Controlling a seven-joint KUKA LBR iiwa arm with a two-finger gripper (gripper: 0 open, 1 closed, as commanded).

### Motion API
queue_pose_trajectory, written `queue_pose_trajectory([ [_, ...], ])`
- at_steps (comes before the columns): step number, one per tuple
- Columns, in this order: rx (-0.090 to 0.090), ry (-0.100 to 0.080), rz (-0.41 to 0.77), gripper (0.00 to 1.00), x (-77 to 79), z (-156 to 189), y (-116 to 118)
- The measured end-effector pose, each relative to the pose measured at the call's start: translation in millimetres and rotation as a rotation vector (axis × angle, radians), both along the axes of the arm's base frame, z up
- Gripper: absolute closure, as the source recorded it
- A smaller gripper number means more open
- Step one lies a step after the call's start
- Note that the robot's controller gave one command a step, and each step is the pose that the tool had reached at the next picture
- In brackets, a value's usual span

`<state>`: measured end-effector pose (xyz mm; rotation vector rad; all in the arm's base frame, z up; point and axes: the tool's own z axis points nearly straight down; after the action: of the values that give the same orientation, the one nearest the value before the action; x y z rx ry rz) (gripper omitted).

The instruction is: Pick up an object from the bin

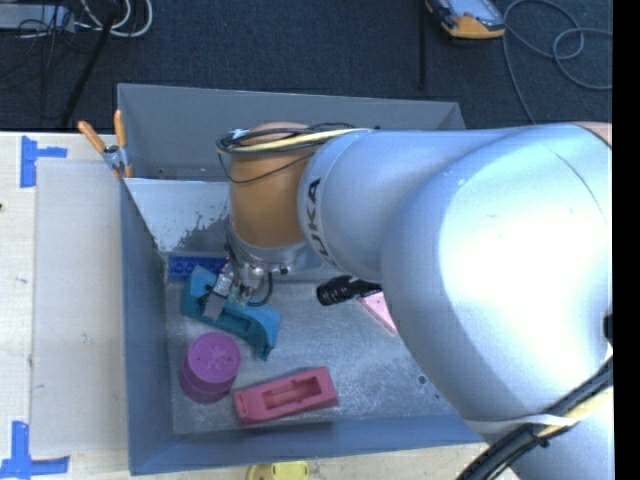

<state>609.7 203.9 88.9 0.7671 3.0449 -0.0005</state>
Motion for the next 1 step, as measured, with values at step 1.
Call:
queue_pose_trajectory([
  [1,0.0,0.0,0.0,1.0,0.0,0.0,0.0],
])
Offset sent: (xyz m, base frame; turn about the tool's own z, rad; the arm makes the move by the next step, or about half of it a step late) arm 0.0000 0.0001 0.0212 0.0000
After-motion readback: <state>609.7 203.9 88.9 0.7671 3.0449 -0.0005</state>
